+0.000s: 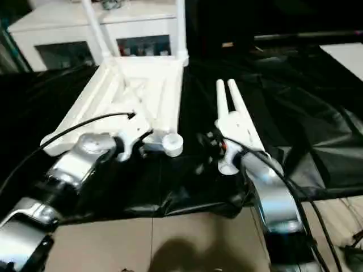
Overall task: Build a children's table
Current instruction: Rotate table base, then pick table leg
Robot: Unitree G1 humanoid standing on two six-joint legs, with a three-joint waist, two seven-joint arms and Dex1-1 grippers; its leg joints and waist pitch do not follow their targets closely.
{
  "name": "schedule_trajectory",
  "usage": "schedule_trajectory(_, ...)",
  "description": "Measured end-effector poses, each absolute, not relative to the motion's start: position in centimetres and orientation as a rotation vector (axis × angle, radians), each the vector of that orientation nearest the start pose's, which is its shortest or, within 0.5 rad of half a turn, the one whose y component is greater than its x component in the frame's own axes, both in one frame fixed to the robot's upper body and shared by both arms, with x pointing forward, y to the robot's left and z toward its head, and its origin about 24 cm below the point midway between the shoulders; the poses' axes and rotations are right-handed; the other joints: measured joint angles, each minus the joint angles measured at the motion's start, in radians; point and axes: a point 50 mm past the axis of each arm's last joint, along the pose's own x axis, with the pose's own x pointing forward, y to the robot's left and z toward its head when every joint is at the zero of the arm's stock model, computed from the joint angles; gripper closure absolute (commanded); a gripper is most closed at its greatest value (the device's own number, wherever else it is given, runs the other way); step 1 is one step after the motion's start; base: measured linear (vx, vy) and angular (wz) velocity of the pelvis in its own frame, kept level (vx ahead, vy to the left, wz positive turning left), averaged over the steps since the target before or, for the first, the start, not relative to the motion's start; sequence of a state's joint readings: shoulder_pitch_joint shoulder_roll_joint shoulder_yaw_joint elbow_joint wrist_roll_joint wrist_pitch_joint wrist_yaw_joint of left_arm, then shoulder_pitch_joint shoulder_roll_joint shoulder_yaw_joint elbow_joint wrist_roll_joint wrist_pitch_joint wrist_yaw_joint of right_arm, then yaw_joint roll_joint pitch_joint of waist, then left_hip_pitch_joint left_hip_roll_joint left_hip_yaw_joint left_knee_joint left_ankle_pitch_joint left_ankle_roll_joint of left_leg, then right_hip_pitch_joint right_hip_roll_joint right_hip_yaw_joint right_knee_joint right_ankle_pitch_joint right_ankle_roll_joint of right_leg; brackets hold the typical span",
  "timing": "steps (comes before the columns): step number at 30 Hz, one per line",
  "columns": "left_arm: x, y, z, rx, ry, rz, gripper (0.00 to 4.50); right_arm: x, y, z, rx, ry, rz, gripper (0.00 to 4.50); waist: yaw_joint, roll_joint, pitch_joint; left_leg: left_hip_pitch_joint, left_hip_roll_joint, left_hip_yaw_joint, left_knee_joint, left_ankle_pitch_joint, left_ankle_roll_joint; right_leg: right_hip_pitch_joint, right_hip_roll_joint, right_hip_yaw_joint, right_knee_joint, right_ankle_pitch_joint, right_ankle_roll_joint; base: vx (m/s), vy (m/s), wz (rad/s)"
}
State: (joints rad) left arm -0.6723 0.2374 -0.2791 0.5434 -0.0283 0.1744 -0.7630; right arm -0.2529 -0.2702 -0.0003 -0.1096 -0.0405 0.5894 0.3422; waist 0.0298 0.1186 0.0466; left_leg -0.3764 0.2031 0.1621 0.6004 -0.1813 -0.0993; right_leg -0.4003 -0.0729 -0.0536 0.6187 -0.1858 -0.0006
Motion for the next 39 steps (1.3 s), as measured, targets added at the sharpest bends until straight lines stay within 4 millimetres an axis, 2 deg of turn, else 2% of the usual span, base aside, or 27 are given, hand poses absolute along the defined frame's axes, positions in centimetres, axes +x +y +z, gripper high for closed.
schedule_trajectory(3, 33.9, 8.8, 9.1, 0.235, 0.146, -0.972, 0.08, 29.1, -17.8, 8.4, -0.234, 0.326, 0.191, 0.71, -0.009, 0.002, -0.001, -0.001, 0.0, 0.0, 0.0, 0.0, 0.001, 0.0, 0.0, -0.001, -0.001, 0.0, 0.0, 0.0, 0.0, 0.0)
schedule_trajectory(8, 34.0, 10.9, 10.5, 0.12, 0.063, -0.779, 0.0, 30.2, -17.8, 9.7, -0.135, 0.338, 0.11, 0.37, -0.017, 0.003, -0.003, 0.003, 0.002, 0.0, 0.001, -0.001, 0.002, 0.001, -0.001, -0.002, -0.002, 0.0, 0.0, 0.0, 0.0, 0.0)
schedule_trajectory(13, 32.5, 12.3, 9.0, 0.169, 0.156, -0.746, 0.0, 32.7, -18.2, 11.0, -0.133, 0.392, 0.07, 0.08, -0.024, -0.01, 0.0, 0.003, 0.002, 0.0, 0.001, 0.0, 0.002, 0.0, -0.002, -0.001, -0.001, 0.001, 0.001, 0.0, 0.0, 0.0)
schedule_trajectory(16, 31.7, 12.1, 8.8, 0.194, 0.202, -0.817, 0.0, 34.4, -18.3, 11.1, -0.135, 0.469, 0.06, 0.08, -0.02, -0.025, 0.002, 0.001, 0.002, 0.001, 0.0, 0.0, 0.002, -0.002, -0.002, -0.002, 0.0, 0.001, 0.001, 0.0, 0.0, 0.0)
schedule_trajectory(20, 30.8, 12.3, 10.3, 0.241, 0.212, -0.94, 0.0, 36.4, -17.6, 10.4, -0.093, 0.582, 0.126, 0.08, -0.008, -0.033, 0.003, 0.001, 0.003, 0.003, 0.001, 0.0, 0.003, -0.003, -0.002, -0.001, -0.001, 0.001, 0.001, 0.0, 0.0, 0.0)
schedule_trajectory(24, 29.7, 12.3, 11.4, 0.266, 0.233, -1.046, 0.0, 37.5, -17.0, 9.4, -0.076, 0.662, 0.163, 0.08, 0.007, -0.045, 0.002, -0.001, 0.003, 0.007, 0.001, 0.003, 0.007, -0.006, -0.002, 0.0, 0.001, -0.001, 0.0, 0.0, 0.0, 0.0)
schedule_trajectory(29, 29.1, 12.3, 11.6, 0.275, 0.268, -1.079, 0.0, 38.1, -16.8, 9.0, -0.108, 0.72, 0.132, 0.08, 0.022, -0.066, 0.004, -0.006, 0.003, 0.008, 0.002, 0.007, 0.014, -0.01, -0.004, 0.0, 0.003, -0.001, 0.0, 0.0, 0.0, 0.0)
schedule_trajectory(32, 28.8, 12.6, 11.6, 0.287, 0.301, -1.088, 0.0, 38.1, -17.1, 8.2, -0.121, 0.775, 0.103, 0.08, 0.026, -0.076, 0.004, -0.006, 0.003, 0.008, 0.003, 0.004, 0.009, -0.01, -0.004, 0.0, 0.005, -0.001, 0.0, 0.0, 0.0, 0.0)
schedule_trajectory(36, 28.5, 12.7, 11.7, 0.29, 0.317, -1.095, 0.0, 37.9, -17.3, 7.0, -0.118, 0.837, 0.089, 0.08, 0.028, -0.079, 0.006, -0.006, 0.003, 0.009, 0.005, 0.005, 0.009, -0.011, -0.005, 0.0, 0.01, 0.0, 0.0, 0.0, 0.0, 0.0)
schedule_trajectory(39, 28.4, 12.9, 11.8, 0.299, 0.325, -1.09, 0.0, 37.9, -17.4, 6.8, -0.108, 0.838, 0.085, 0.08, 0.028, -0.082, 0.007, -0.006, 0.004, 0.008, 0.005, 0.005, 0.008, -0.011, -0.005, 0.0, 0.013, 0.0, -0.001, 0.0, 0.0, 0.0)
